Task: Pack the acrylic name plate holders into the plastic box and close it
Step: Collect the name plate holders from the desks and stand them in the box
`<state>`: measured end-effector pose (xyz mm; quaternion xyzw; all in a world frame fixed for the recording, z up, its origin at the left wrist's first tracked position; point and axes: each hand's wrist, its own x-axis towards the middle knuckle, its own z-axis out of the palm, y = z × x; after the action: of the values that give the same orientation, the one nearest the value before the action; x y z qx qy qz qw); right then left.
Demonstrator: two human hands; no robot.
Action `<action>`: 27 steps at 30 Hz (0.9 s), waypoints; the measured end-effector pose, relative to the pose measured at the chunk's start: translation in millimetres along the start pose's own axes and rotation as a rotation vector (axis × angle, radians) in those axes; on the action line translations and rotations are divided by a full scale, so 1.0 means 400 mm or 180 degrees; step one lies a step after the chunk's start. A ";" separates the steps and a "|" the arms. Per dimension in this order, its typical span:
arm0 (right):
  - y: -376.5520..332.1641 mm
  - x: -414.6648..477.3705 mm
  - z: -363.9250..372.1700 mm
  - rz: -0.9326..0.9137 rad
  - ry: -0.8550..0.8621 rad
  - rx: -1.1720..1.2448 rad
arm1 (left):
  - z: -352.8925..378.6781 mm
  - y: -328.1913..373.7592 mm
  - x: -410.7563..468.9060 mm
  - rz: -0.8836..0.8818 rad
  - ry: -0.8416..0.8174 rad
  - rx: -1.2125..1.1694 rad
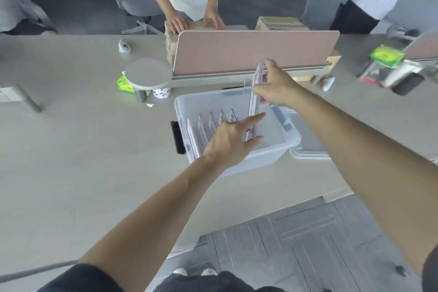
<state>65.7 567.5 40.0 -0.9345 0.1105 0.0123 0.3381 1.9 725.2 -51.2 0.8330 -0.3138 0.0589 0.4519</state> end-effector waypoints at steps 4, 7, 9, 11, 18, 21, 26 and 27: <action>0.046 0.015 -0.015 0.0206 -0.0044 -0.0120 | 0.046 -0.010 0.025 0.0126 -0.0150 0.0005; 0.082 0.051 -0.018 0.0275 -0.0060 0.0070 | 0.070 -0.027 0.056 -0.0002 -0.0333 0.0095; 0.103 0.087 -0.017 0.0367 -0.0074 0.0195 | 0.086 -0.050 0.082 -0.0122 -0.0342 0.0181; 0.119 0.124 -0.015 0.0464 -0.0141 0.0285 | 0.101 -0.071 0.113 -0.0156 -0.0324 0.0268; 0.213 0.285 -0.013 0.0433 -0.0593 0.0128 | 0.211 -0.114 0.246 -0.0605 -0.0685 0.0740; 0.265 0.339 -0.006 0.0448 -0.0793 -0.0163 | 0.280 -0.119 0.278 -0.0797 -0.0860 0.0757; 0.340 0.373 0.027 0.0489 -0.1224 -0.0602 | 0.366 -0.134 0.277 -0.1136 -0.1129 0.0864; 0.355 0.375 0.039 0.0489 -0.1314 -0.0621 | 0.377 -0.136 0.273 -0.1214 -0.1197 0.0889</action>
<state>182.4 441.6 -75.9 -0.9293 0.1080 0.2394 0.2597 92.2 576.3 -136.8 0.9273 -0.2187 -0.1397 0.2699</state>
